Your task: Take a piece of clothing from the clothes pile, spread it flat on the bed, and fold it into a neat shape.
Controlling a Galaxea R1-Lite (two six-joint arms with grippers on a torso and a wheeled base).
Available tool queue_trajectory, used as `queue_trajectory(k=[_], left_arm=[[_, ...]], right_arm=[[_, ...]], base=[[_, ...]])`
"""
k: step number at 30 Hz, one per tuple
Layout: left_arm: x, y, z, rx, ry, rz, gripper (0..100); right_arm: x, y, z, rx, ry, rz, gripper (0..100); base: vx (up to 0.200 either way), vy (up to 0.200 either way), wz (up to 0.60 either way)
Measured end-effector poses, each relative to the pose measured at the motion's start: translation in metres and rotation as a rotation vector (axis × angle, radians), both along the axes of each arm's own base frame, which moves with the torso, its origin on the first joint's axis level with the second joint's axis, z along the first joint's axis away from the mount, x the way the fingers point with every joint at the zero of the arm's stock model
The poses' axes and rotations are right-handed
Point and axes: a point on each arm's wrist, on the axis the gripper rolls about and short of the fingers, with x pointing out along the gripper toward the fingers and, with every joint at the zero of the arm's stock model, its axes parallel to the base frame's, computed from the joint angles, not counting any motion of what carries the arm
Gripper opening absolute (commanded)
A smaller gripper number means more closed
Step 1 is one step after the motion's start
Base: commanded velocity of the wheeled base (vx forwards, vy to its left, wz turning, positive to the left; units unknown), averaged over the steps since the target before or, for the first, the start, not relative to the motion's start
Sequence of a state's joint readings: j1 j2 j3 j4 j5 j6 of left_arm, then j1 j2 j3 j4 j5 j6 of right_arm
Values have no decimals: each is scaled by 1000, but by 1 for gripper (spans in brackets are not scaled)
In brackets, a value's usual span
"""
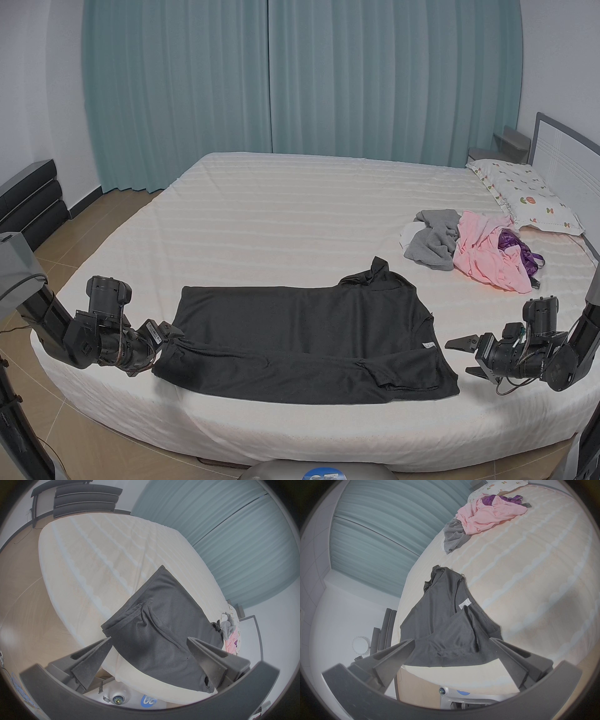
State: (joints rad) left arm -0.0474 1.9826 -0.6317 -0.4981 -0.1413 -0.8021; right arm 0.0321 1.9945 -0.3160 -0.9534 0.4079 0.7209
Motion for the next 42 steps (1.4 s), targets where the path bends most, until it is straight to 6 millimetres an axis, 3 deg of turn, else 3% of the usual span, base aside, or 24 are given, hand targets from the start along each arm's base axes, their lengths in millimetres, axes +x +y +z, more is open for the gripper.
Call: queue_trajectory(k=[29,42], left_arm=[[2,-7,-3,-13,12,-13,100],[40,-39,-20,18,47,-87,100]], right_arm=[[0,0,-1,-1,2,0,100],[0,0,-2,-2,7,0,100]], base=[[0,0,0],[0,0,0]])
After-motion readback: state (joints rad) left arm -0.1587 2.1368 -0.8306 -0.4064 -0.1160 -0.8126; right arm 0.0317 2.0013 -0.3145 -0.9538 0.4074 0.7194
